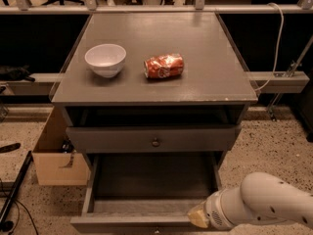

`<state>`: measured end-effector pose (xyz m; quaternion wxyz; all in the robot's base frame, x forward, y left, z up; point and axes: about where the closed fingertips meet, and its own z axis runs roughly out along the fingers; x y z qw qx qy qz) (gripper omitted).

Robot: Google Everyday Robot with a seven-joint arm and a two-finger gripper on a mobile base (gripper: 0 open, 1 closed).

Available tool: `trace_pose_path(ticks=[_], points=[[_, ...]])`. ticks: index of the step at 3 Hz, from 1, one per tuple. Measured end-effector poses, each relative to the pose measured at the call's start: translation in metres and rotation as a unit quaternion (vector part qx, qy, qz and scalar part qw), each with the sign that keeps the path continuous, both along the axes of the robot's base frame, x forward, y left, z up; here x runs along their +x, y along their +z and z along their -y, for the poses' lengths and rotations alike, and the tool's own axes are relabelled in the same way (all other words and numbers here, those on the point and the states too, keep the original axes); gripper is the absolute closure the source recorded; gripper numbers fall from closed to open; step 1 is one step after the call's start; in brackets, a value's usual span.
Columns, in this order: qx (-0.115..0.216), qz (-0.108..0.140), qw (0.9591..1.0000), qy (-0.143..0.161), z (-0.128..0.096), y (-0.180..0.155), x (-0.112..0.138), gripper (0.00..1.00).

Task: Close middle drawer

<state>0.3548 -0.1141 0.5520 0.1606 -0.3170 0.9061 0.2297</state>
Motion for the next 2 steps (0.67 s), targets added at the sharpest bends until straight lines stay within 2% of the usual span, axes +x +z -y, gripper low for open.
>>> trace_pose_path(ticks=[1,2], points=[[0.003,-0.009,0.9989,0.045,-0.010,-0.029,-0.002,1.00],[-0.002,-0.024,0.9968,0.076,-0.012,-0.055,0.000,1.00]])
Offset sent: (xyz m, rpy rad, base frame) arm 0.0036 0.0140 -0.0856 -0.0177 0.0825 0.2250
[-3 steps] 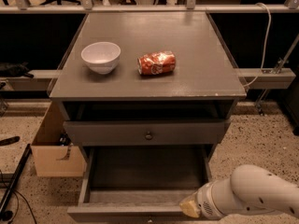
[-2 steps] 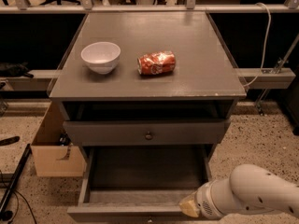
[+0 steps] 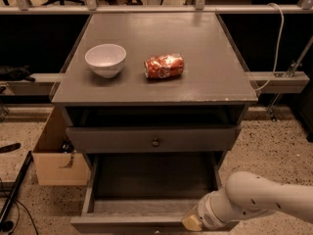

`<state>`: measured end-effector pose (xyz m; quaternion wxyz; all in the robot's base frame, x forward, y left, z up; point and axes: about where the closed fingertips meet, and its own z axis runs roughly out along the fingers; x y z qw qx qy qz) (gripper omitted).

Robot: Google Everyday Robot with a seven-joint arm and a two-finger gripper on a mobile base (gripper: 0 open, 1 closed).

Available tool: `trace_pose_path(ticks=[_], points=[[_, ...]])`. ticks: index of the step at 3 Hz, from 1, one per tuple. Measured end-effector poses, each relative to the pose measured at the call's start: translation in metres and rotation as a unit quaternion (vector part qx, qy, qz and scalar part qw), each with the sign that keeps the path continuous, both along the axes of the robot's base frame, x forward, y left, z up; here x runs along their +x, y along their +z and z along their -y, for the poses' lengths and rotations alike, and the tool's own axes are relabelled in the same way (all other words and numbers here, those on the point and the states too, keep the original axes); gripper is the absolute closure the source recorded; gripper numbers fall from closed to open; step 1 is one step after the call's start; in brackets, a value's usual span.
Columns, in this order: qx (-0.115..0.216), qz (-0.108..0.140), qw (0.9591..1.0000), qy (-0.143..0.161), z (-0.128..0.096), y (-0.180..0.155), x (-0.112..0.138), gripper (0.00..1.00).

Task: Close middle drawer

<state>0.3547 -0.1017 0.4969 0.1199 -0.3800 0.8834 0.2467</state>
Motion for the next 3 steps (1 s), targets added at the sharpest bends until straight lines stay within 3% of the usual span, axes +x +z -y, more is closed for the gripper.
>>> trace_pose_path(ticks=[1,2,3], points=[[-0.018,-0.004,0.9997,0.018,0.008,-0.022,0.013,1.00],[-0.043,-0.025,0.9979,0.042,0.021,-0.027,-0.012,1.00],[-0.043,-0.026,0.9979,0.042,0.021,-0.027,-0.012,1.00]])
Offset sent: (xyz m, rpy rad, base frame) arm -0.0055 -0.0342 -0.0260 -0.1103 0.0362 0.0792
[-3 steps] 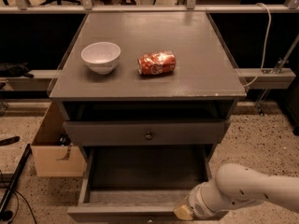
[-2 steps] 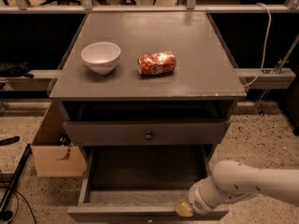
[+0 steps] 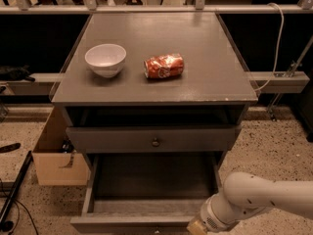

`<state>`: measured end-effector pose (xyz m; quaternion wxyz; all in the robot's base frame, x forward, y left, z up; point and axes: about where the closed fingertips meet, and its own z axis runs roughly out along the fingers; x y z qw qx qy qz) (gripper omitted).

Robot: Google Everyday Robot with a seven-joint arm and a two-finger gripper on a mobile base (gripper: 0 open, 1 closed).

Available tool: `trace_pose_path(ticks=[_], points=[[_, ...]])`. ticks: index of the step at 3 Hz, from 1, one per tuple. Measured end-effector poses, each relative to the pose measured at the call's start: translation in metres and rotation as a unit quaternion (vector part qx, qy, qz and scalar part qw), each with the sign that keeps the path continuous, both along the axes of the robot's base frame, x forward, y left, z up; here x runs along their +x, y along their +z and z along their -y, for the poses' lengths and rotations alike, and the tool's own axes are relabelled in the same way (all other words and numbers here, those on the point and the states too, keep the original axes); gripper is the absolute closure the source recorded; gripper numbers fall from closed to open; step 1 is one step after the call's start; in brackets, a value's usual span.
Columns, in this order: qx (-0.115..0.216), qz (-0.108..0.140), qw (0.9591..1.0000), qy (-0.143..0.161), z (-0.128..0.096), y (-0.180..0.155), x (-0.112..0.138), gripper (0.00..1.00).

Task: Close middle drawer

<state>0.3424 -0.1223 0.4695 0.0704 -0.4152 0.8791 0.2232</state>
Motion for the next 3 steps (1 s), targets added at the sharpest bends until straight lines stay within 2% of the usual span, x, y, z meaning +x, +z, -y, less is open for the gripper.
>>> trace_pose_path(ticks=[2,3], points=[[-0.006,0.010,0.9999,0.011,-0.007,-0.013,-0.008,1.00],[-0.007,0.039,0.9992,0.000,-0.004,-0.027,-0.017,1.00]])
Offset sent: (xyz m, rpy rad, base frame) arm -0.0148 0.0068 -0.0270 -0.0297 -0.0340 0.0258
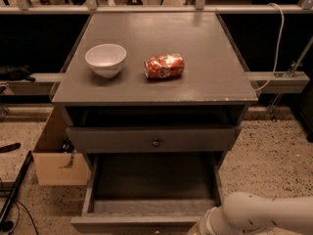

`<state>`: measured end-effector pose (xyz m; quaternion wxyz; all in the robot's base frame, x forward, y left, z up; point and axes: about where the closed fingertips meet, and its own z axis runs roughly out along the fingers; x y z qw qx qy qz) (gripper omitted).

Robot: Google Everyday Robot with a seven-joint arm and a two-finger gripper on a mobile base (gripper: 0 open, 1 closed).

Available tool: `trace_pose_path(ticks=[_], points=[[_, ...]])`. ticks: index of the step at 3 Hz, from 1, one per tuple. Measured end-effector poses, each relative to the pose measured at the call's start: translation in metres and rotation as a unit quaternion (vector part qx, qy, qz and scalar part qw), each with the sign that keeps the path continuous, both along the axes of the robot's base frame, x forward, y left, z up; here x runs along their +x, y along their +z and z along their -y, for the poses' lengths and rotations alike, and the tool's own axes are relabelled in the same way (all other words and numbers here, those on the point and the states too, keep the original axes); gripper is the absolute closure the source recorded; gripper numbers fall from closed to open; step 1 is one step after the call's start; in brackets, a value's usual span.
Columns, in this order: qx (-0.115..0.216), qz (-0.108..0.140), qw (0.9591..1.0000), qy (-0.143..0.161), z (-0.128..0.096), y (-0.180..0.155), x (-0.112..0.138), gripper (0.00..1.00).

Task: Close middle drawer

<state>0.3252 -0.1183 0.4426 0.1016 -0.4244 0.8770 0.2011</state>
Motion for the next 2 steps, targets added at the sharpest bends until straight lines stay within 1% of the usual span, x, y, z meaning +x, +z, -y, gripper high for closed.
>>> trace_pose_path(ticks=[1,2], points=[[-0.002,0.020,0.9998,-0.008,0.002,-0.006,-0.001,1.00],[-0.006,0.034,0.9994,-0.010,-0.003,-0.021,0.020,1.00]])
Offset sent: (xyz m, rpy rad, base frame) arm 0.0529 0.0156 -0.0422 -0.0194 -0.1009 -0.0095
